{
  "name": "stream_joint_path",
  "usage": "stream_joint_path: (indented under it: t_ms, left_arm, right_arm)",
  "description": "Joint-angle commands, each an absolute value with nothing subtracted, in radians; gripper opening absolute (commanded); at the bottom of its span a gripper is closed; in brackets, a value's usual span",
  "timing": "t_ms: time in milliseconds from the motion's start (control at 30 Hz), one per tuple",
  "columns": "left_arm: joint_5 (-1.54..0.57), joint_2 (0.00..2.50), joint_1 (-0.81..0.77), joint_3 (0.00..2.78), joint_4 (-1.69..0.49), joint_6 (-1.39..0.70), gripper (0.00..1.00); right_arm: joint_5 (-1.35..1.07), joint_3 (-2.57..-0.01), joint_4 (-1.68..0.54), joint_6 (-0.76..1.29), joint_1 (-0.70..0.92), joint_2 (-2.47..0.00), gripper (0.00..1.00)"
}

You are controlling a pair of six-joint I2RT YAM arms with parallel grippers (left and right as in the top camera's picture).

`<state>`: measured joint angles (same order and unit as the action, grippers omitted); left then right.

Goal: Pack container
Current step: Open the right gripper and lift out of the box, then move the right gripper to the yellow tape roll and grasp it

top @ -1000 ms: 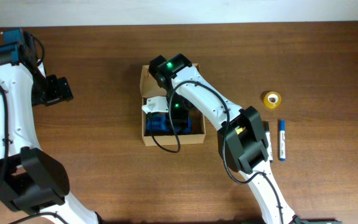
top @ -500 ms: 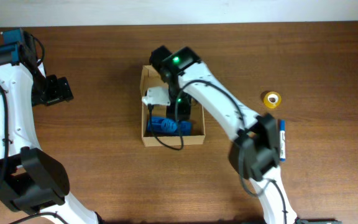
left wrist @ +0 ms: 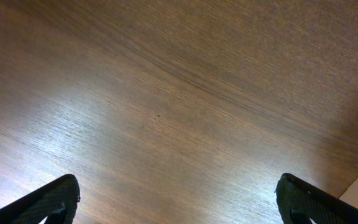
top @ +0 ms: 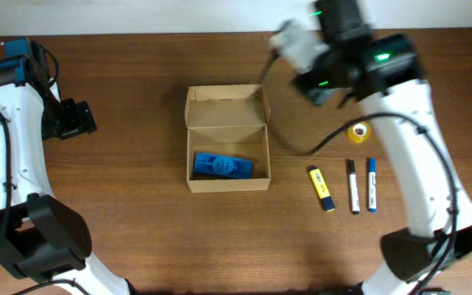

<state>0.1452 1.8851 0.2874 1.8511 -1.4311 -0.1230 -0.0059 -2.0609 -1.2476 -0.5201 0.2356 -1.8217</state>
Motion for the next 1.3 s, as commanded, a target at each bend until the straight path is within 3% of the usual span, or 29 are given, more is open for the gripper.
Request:
stream_joint_path:
  t_ms: [0, 300, 400, 867, 900, 967, 1067, 1267]
  left_arm:
    - [0.143, 1.872, 0.289, 1.846, -1.431, -0.107, 1.0]
    - [0.143, 1.872, 0.289, 1.846, -1.431, -0.107, 1.0]
    - [0.143, 1.872, 0.289, 1.846, -1.431, -0.107, 1.0]
    - [0.143, 1.872, 0.289, 1.846, -1.431, -0.107, 1.0]
    - [0.143, 1.872, 0.289, 1.846, -1.431, -0.107, 1.0]
    - [0.143, 1.872, 0.289, 1.846, -1.431, -0.107, 1.0]
    - [0.143, 1.872, 0.289, 1.846, -1.431, -0.107, 1.0]
    - [0.143, 1.872, 0.289, 1.846, -1.431, -0.107, 1.0]
  right_arm:
    - [0.011, -1.919, -1.209, -0.362, 0.107, -1.835, 0.04]
    - [0.016, -1.592, -0.966, -0.181, -0.056, -1.85, 0.09]
    - [0.013, -1.58, -0.932, -0.096, -0.085, -1.889, 0.04]
    - [-0.007, -1.582, -0.905, -0.001, -0.159, -2.07, 0.04]
    - [-0.007, -1.582, -0.908, 0.014, -0.165, -2.076, 0.11]
    - [-0.023, -1.582, -0.915, 0.032, -0.178, -2.08, 0.52]
    - [-0.033, -1.582, -0.92, 0.031, -0.191, -2.081, 0.45]
    - [-0.034, -1.582, -0.918, 0.033, -0.2, -2.085, 0.42]
